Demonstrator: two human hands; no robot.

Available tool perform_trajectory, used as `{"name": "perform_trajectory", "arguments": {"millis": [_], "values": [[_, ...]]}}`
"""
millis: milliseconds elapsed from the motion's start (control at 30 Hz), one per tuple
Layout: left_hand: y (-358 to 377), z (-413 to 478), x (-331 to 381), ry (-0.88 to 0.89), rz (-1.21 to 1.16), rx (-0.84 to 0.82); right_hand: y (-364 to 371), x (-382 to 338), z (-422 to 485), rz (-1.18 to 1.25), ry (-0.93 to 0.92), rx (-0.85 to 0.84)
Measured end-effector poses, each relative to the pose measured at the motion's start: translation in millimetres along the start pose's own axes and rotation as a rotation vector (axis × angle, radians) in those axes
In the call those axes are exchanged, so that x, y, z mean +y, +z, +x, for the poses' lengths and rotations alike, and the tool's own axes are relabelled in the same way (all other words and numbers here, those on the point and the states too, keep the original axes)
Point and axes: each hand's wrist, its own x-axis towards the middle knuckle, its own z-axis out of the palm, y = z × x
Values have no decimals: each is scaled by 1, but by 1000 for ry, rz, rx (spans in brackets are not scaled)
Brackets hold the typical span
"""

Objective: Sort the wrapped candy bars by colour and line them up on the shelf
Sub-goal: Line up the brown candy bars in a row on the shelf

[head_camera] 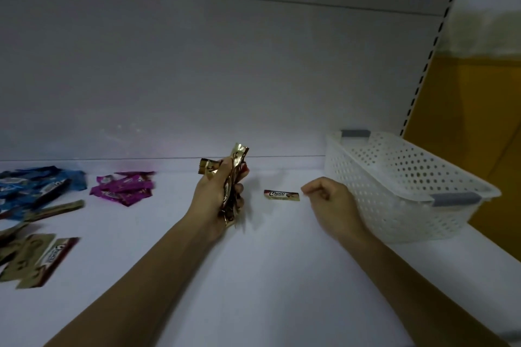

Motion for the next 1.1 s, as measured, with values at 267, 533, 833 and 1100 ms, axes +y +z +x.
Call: {"name": "perform_trajectory", "arguments": {"millis": [267, 533, 833, 1100], "values": [[8, -10, 4, -3, 124, 34, 22, -28, -17, -819, -396, -224], [13, 12, 9, -57, 169, 28, 51, -17, 36, -846, -139, -495], [5, 28, 7, -31, 189, -73, 56, 2, 53, -756, -156, -481], [5, 22, 12, -62, 185, -115, 55, 1, 48, -706, -223, -384]]}}
